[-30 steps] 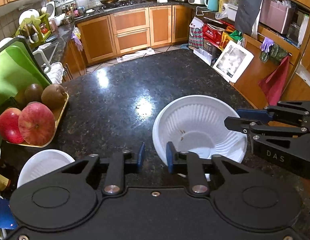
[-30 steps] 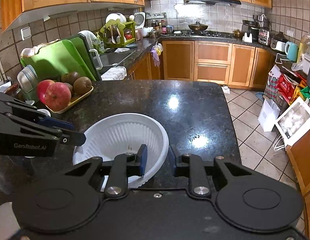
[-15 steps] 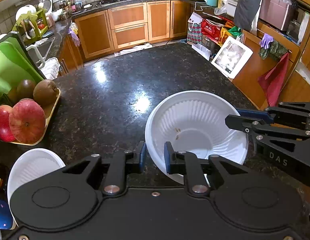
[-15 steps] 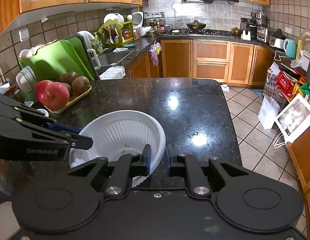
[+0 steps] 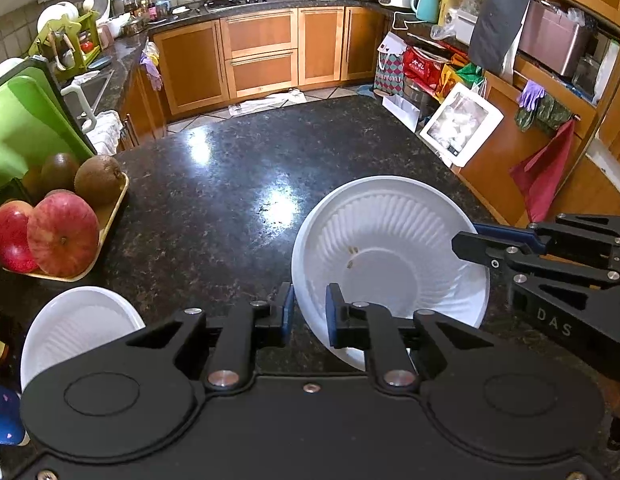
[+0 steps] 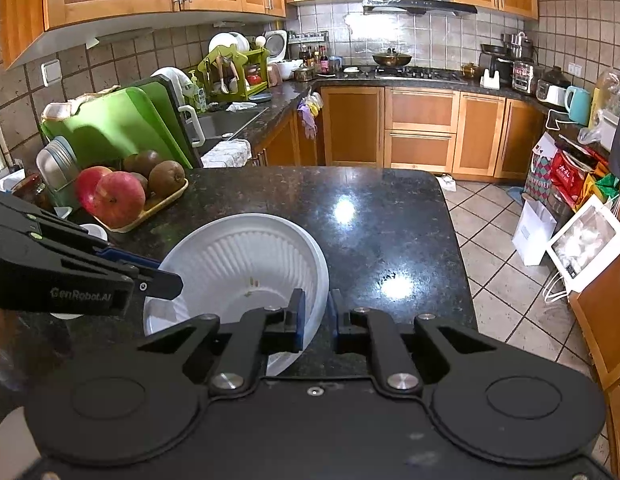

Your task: Organize plates and bowls

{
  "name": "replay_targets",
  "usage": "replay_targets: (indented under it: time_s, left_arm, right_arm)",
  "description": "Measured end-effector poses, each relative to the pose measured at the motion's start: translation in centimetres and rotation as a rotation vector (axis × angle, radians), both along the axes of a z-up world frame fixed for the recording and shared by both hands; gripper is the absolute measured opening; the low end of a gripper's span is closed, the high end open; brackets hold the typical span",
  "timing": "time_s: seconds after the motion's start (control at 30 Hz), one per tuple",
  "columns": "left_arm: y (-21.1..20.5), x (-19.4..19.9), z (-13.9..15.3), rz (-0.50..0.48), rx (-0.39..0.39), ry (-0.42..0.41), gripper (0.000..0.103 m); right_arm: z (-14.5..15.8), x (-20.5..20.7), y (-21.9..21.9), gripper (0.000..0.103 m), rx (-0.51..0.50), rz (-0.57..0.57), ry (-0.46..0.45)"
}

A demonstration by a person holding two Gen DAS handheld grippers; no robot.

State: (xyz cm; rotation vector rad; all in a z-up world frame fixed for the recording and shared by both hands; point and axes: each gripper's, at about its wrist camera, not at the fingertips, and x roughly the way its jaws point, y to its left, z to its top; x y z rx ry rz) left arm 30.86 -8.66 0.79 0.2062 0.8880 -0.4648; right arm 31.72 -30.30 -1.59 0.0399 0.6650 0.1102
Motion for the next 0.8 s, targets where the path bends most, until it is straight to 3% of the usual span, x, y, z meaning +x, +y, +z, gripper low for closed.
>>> replay_targets:
  time_s: [0.5, 0.8]
  left_arm:
    - [1.9, -3.4, 3.1, 0.007, -0.032, -0.032, 0.022]
    - [3.2, -7.4, 5.4, 0.033, 0.001, -0.058, 0.022]
  right_arm:
    - [3.7, -4.4, 0.9, 0.014, -0.013, 0.023, -0.057]
    - [7.0, -9.3, 3.0, 0.014, -0.030, 0.059, -0.096]
